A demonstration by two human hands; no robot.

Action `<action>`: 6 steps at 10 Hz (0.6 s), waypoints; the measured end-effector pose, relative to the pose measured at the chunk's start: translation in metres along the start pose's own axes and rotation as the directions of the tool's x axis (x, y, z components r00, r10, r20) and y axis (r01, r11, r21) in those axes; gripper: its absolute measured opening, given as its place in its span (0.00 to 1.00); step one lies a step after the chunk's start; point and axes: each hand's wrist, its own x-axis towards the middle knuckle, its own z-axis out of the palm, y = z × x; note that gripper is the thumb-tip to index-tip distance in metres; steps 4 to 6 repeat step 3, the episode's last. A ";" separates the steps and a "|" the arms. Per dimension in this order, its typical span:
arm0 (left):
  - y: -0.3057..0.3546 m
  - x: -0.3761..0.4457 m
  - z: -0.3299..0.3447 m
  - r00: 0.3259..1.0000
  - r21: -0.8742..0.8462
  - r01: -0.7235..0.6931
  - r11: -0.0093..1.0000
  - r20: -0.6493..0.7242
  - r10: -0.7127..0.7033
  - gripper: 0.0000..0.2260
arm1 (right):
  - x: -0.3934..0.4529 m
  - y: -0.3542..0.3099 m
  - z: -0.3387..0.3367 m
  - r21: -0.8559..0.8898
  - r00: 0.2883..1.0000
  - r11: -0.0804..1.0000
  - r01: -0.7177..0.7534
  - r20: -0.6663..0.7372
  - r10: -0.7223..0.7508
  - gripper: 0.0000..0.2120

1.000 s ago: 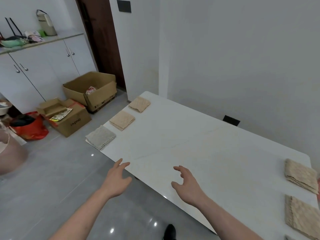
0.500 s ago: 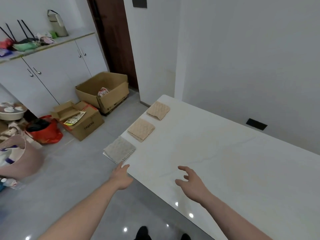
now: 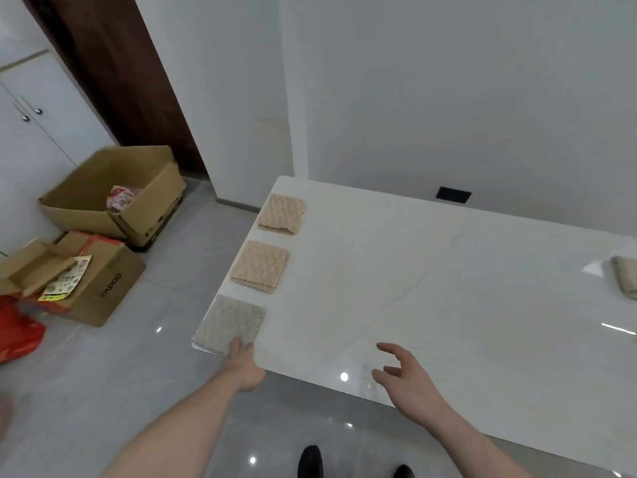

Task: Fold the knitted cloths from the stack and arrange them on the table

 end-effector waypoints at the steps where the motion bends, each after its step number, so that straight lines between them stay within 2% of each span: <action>1: -0.002 0.004 0.005 0.999 0.003 -0.030 1.000 -0.031 0.030 0.37 | -0.012 0.004 0.004 0.018 0.999 0.999 -0.031 -0.018 0.031 0.23; 3: 0.009 -0.021 -0.008 0.991 0.058 -0.085 0.995 -0.096 0.090 0.31 | -0.030 0.004 -0.003 0.011 0.997 1.000 -0.020 -0.076 0.021 0.22; 6: 0.009 -0.021 -0.008 0.991 0.058 -0.085 0.995 -0.096 0.090 0.31 | -0.030 0.004 -0.003 0.011 0.997 1.000 -0.020 -0.076 0.021 0.22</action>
